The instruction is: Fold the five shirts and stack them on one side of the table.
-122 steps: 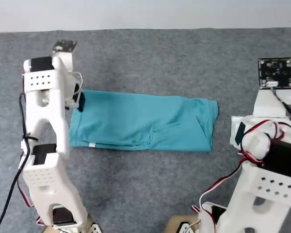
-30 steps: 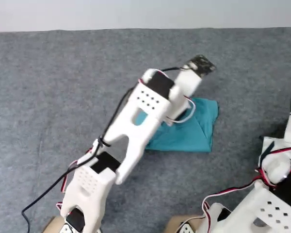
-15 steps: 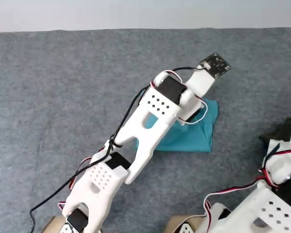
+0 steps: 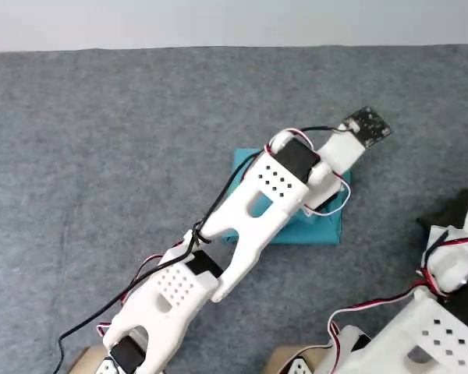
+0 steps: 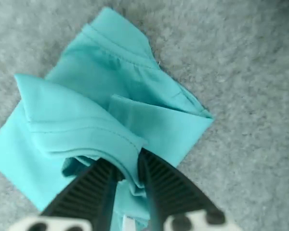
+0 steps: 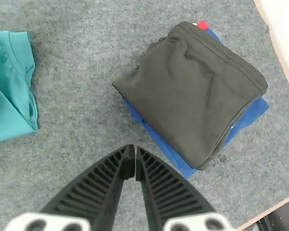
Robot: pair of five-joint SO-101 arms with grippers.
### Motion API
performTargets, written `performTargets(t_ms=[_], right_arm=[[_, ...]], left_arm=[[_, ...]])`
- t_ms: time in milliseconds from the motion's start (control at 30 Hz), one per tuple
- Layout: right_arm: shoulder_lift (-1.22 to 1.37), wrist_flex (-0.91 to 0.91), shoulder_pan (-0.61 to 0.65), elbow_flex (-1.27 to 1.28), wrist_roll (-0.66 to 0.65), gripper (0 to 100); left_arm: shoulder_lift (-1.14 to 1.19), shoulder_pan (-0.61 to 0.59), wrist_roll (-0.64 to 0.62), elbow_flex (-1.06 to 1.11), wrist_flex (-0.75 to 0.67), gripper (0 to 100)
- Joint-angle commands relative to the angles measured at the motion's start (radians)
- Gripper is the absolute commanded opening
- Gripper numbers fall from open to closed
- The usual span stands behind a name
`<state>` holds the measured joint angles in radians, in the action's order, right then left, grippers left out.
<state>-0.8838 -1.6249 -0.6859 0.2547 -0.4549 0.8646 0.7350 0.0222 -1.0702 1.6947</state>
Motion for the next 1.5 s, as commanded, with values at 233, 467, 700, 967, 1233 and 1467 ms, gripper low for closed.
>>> performTargets(t_ms=[233, 467, 700, 967, 1233, 1467], right_arm=[[-0.021, -0.007, -0.007, -0.003, -0.012, 0.9], [-0.021, -0.005, -0.007, -0.003, -0.012, 0.9], [-0.01, -0.001, 0.059, 0.021, -0.006, 0.9], [0.021, 0.213, 0.415, 0.195, 0.129, 0.9], [0.294, 0.423, 0.639, 0.187, 0.215, 0.9], [0.529, 0.615, 0.783, 0.157, 0.269, 0.9]], left_arm=[[0.008, 0.005, -0.028, -0.15, -0.006, 15], [0.008, -0.002, -0.051, -0.272, 0.06, 18], [-0.103, -0.147, -0.051, -0.291, 0.061, 16], [-0.301, -0.342, -0.035, -0.157, 0.061, 1], [-0.572, -0.502, -0.008, 0.185, 0.061, 1], [-0.769, -0.623, -0.006, 0.464, 0.061, 1]])
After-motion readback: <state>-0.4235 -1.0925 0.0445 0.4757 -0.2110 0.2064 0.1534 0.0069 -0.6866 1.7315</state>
